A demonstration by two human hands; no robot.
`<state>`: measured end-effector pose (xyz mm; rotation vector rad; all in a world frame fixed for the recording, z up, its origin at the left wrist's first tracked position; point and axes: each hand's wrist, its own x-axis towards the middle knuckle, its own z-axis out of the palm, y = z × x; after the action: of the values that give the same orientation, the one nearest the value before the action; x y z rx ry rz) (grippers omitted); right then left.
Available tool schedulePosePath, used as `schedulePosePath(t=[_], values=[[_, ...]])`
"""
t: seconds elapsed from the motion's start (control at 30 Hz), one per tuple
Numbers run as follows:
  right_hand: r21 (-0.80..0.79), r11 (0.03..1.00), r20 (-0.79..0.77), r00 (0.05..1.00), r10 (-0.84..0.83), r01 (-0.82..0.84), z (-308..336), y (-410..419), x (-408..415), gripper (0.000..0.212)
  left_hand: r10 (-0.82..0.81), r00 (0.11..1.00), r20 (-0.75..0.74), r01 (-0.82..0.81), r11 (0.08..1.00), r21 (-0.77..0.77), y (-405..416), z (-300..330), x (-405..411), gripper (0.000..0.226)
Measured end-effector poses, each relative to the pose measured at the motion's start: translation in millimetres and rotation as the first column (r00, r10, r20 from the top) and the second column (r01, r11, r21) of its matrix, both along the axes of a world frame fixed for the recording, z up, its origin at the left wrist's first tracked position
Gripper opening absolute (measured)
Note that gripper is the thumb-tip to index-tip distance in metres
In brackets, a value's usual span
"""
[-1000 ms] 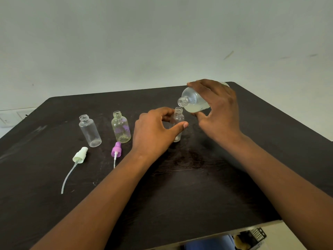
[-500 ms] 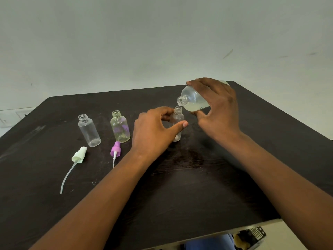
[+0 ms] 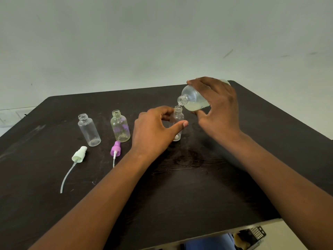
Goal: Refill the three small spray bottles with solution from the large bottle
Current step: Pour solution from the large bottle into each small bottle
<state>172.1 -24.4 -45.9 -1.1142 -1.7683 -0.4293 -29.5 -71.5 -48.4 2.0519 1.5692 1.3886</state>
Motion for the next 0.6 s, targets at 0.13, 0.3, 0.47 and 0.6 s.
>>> schedulePosePath(t=[0.13, 0.3, 0.47, 0.6], values=[[-0.005, 1.000, -0.002, 1.000, 0.002, -0.002, 0.2, -0.8, 0.4, 0.080, -0.004, 1.000, 0.008, 0.004, 1.000, -0.001, -1.8, 1.3, 0.8, 0.049], [-0.006, 1.000, -0.004, 1.000, 0.002, -0.002, 0.2, -1.2, -0.2, 0.079, -0.005, 1.000, 0.014, 0.005, 1.000, 0.001, -1.5, 0.8, 1.0, 0.051], [-0.004, 1.000, -0.004, 1.000, -0.004, 0.004, 0.1, -1.6, -0.9, 0.080, -0.010, 1.000, 0.011, 0.010, 1.000, 0.004, -1.0, 0.8, 0.5, 0.050], [0.002, 1.000, -0.004, 1.000, 0.001, -0.001, 1.0, -1.0, -1.2, 0.079, -0.013, 1.000, 0.006, 0.013, 1.000, 0.000, 0.0, -0.3, 0.1, 0.051]])
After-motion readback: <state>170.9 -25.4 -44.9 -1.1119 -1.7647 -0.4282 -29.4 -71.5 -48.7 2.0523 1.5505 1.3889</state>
